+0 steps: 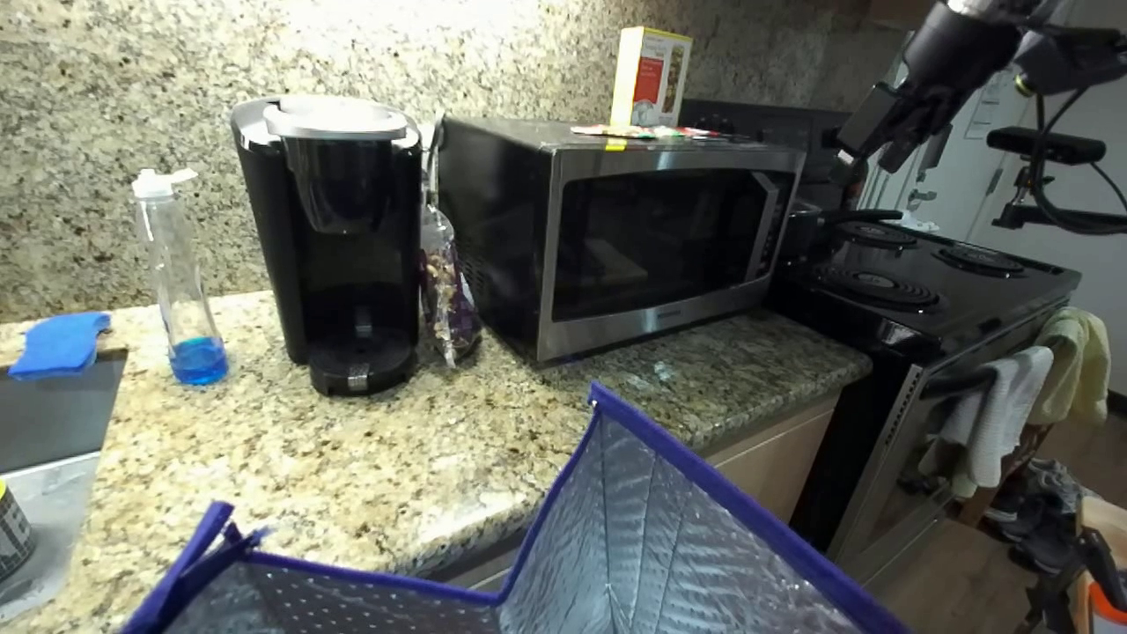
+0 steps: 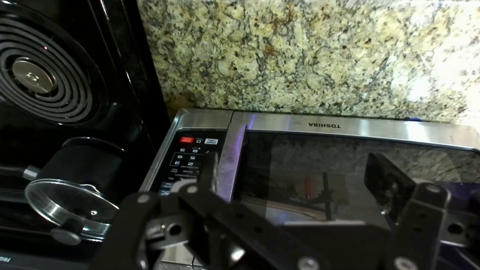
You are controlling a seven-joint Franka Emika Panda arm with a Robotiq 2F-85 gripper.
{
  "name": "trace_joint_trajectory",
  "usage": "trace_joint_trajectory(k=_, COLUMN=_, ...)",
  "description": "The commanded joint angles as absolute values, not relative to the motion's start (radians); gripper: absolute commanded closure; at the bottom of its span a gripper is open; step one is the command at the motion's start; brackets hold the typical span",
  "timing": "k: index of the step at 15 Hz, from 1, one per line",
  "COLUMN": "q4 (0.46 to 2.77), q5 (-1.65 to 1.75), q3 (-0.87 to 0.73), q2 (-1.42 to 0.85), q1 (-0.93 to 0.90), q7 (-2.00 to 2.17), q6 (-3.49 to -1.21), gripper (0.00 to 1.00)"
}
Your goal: Open the microwave door
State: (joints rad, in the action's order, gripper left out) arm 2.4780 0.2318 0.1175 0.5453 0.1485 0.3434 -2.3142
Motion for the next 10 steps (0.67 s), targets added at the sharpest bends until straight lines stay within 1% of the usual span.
trace_joint_trajectory(k=1, q4=2.451, q5=0.23, q3=0.07, q2=0.465, q1=0.161, q7=0.324, q6=-2.409, gripper=0.0)
trace_joint_trajectory(k=6, q4=2.397, q5=0.26, q3=0.02, q2=0.353, q1=0.193, q7=0.29, q6=-2.535, gripper=0.0)
trace_joint_trajectory(k=10, q4=2.34, q5=0.245, q3=-0.03, q2=0.248, q1=0.177, q7=0.187, q6=-2.647, gripper=0.0)
